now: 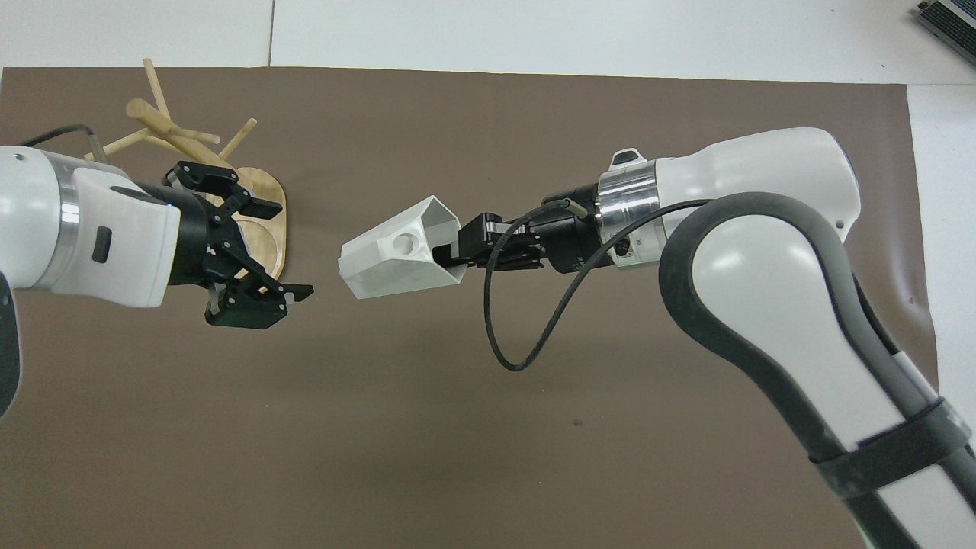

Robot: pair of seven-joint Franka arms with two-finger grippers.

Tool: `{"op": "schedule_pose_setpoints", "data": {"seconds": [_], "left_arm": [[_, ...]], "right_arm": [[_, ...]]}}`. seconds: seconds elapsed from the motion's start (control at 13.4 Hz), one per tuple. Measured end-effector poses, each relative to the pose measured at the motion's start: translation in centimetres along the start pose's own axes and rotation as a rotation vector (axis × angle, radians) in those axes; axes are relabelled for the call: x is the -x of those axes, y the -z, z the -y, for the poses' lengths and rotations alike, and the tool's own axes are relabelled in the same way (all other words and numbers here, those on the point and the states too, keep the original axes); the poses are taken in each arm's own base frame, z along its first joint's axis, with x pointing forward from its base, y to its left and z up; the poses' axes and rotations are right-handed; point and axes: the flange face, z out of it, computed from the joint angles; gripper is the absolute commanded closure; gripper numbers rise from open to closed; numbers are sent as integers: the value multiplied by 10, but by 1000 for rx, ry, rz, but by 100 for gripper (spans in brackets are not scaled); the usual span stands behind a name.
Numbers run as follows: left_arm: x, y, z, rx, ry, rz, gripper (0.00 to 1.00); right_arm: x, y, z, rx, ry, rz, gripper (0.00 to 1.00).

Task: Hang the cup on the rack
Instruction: 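Grasp the cup with the left gripper from the right gripper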

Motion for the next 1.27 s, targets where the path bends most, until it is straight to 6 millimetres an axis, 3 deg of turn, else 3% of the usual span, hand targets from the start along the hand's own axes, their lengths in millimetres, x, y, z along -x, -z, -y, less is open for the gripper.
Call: {"op": "schedule_pose_setpoints", "data": {"seconds": [1.27], "left_arm": [[-2,0,3,-77,53,-56,0]], "right_arm": [[1,-4,0,-2,-17,-11,100]]}}
